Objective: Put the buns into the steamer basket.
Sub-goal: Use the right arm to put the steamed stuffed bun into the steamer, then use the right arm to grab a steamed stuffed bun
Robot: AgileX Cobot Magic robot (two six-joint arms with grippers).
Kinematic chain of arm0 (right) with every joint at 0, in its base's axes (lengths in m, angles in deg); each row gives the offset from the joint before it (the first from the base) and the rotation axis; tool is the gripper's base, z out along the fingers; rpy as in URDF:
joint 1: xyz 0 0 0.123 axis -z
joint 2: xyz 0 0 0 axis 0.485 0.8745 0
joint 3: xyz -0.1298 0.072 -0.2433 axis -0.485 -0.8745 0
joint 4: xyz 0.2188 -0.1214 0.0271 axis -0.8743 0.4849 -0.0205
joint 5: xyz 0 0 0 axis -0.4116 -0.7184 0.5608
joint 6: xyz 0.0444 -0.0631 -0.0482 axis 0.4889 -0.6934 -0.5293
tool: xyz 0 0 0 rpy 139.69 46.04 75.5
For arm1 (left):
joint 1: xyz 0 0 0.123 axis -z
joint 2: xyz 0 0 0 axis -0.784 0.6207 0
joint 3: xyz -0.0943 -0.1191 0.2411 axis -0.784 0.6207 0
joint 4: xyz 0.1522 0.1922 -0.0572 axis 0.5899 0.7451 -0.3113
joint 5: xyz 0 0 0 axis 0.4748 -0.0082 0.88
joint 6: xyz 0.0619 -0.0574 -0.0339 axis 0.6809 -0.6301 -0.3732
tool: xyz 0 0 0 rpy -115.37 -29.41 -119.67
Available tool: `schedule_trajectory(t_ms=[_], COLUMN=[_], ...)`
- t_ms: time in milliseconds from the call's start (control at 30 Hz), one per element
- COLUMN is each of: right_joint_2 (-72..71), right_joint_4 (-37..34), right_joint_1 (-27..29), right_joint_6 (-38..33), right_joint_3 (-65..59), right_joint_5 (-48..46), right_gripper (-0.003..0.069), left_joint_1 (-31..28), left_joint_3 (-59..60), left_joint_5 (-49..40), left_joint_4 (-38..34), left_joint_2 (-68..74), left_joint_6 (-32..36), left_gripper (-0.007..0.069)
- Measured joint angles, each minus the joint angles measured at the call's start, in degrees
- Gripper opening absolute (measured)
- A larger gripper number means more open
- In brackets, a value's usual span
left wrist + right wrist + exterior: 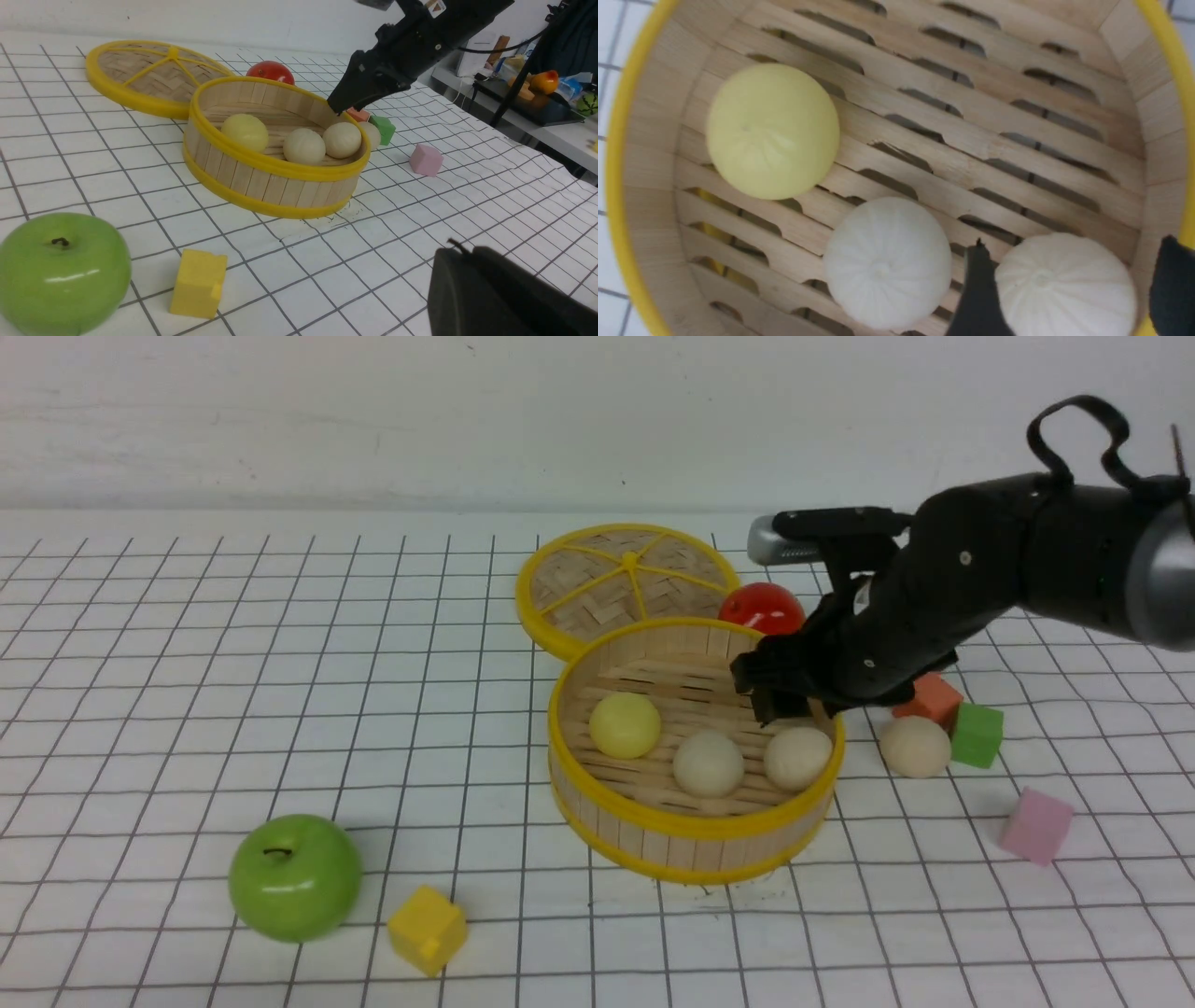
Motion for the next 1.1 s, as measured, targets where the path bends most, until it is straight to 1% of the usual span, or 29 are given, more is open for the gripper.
schedule_trajectory(t_ms=[67, 133, 233, 300, 333, 367, 400, 500, 633, 800, 1100], right_joint_2=[-1.11, -3.28, -5.48, -5.80, -5.75, -5.61, -4.79, -1.25, 2.79, 5.21, 7.59], right_joint_4=[0.93, 3.55, 9.02, 11.08, 12.80, 13.09, 13.49, 11.82, 6.67, 4.24, 3.39], right_joint_1=[0.00, 0.00, 0.34, 0.83, 2.03, 2.71, 4.49, 8.08, 11.09, 12.66, 13.10], right_joint_6=[0.00, 0.00, 0.94, 2.13, 4.14, 4.90, 6.11, 6.63, 4.90, 3.22, 3.03], right_joint_3=[0.06, 0.17, 0.22, 0.42, 0.62, 0.61, 0.61, 0.61, 0.61, 0.68, 1.10], right_joint_5=[-0.58, -1.77, -4.53, -6.42, -8.99, -9.69, -11.97, -12.71, -7.44, -1.79, 0.11], right_gripper=[0.0469, 0.0451, 0.0395, 0.0368, 0.0337, 0.0328, 0.0300, 0.0261, 0.0251, 0.0251, 0.0251], left_joint_1=[0.00, 0.00, 0.00, 0.00, 0.00, 0.00, 0.00, 0.00, 0.00, 0.00, 0.00], left_joint_3=[0.00, 0.00, 0.00, 0.00, 0.00, 0.00, 0.00, 0.00, 0.00, 0.00, 0.00], left_joint_5=[0.00, 0.00, 0.00, 0.00, 0.00, 0.00, 0.00, 0.00, 0.00, 0.00, 0.00], left_joint_4=[0.00, 0.00, 0.05, 0.05, 0.05, 0.05, 0.05, 0.05, 0.05, 0.05, 0.05], left_joint_2=[0.00, 0.00, 0.00, 0.00, 0.00, 0.00, 0.00, 0.00, 0.00, 0.00, 0.00], left_joint_6=[0.00, 0.00, 0.00, 0.00, 0.00, 0.00, 0.00, 0.00, 0.00, 0.00, 0.00], left_gripper=[0.0021, 0.0021, 0.0021, 0.0023, 0.0025, 0.0026, 0.0028, 0.0029, 0.0033, 0.0034, 0.0041])
